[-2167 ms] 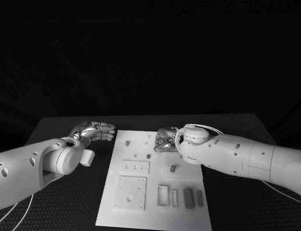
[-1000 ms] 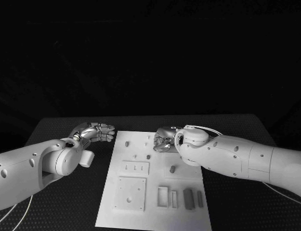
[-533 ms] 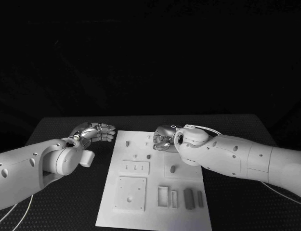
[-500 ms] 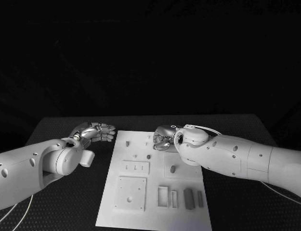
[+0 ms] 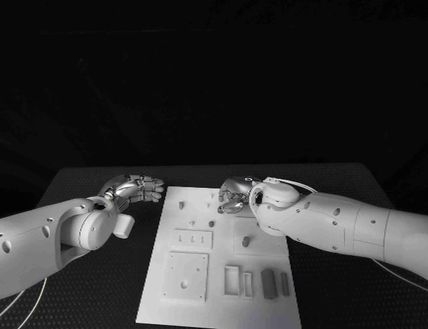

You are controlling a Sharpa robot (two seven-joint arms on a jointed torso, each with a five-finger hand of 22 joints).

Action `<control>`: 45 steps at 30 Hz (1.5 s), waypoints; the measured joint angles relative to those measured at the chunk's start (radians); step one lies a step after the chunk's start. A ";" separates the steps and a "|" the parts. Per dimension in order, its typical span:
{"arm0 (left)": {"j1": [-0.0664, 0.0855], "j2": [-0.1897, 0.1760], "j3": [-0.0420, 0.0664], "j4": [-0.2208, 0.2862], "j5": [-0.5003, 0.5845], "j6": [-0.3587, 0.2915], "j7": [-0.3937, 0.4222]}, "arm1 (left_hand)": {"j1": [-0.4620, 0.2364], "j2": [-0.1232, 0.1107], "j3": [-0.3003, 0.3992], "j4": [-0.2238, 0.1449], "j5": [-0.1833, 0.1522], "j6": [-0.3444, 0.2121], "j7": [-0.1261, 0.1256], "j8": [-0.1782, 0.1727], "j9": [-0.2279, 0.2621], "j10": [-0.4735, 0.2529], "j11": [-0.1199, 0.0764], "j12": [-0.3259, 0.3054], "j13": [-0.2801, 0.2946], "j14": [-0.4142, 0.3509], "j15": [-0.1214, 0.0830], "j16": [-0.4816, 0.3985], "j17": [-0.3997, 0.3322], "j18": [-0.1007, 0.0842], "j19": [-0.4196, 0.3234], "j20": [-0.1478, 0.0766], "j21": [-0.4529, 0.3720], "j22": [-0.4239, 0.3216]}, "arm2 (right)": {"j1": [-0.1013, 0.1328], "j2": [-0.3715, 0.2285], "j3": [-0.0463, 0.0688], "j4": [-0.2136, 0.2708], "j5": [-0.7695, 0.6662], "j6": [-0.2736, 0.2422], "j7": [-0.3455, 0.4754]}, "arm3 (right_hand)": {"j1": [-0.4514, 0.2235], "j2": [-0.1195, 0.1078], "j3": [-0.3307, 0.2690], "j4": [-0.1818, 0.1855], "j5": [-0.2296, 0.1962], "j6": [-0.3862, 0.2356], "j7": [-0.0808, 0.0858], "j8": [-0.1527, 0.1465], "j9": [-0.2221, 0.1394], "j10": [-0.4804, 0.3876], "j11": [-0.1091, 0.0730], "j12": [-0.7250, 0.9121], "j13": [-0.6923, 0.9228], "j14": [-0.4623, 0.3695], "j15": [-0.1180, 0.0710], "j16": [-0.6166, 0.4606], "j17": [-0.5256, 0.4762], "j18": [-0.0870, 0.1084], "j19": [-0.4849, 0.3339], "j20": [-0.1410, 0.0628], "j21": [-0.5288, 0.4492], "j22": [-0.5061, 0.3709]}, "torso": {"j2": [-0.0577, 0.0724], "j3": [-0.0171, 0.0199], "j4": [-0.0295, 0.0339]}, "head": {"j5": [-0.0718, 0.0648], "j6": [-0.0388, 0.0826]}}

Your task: Assemble the parts on the task board

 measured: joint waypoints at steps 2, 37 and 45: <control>0.000 0.000 0.000 0.000 0.000 0.000 0.000 | 0.000 0.000 0.000 0.000 0.000 0.000 0.000 0.000 0.001 0.000 0.000 0.000 0.000 0.000 0.000 0.000 0.000 0.000 0.000 0.000 0.000 0.000 | 0.000 -0.011 0.000 0.005 0.004 -0.013 0.018 | 0.014 -0.014 -0.004 -0.011 0.000 0.004 0.004 0.007 0.003 0.002 -0.002 0.006 -0.002 0.004 -0.004 0.000 0.000 0.000 0.004 -0.003 0.000 0.002 | 0.000 0.0000 0.0000 | 0.001 0.000; -0.002 -0.002 0.000 -0.004 -0.025 0.000 0.004 | 0.000 0.000 0.000 0.000 0.000 0.000 0.000 0.000 0.003 0.000 0.000 -0.004 0.001 0.000 0.000 0.000 0.001 -0.001 0.000 0.000 0.000 0.000 | -0.069 0.013 -0.017 -0.082 -0.065 -0.234 0.222 | 0.158 -0.071 -0.379 -0.117 -0.001 0.128 -0.057 0.084 0.030 0.054 -0.054 0.044 -0.044 0.034 -0.045 0.001 0.001 -0.005 0.010 -0.022 -0.004 0.010 | 0.001 0.0000 0.0012 | 0.010 -0.002; -0.002 -0.002 0.000 -0.005 -0.026 0.000 0.004 | 0.000 0.000 0.000 0.000 0.000 0.000 0.000 0.000 0.003 0.000 0.000 -0.004 0.002 0.000 0.000 0.000 0.001 -0.001 0.000 0.000 0.000 0.000 | -0.070 0.013 -0.017 -0.091 -0.069 -0.233 0.225 | 0.174 -0.020 -0.297 -0.110 -0.001 0.149 -0.060 0.084 0.019 0.058 -0.057 0.044 -0.052 0.036 -0.046 0.001 0.001 -0.005 0.014 -0.025 -0.008 0.009 | 0.000 -0.0005 -0.0001 | 0.011 -0.002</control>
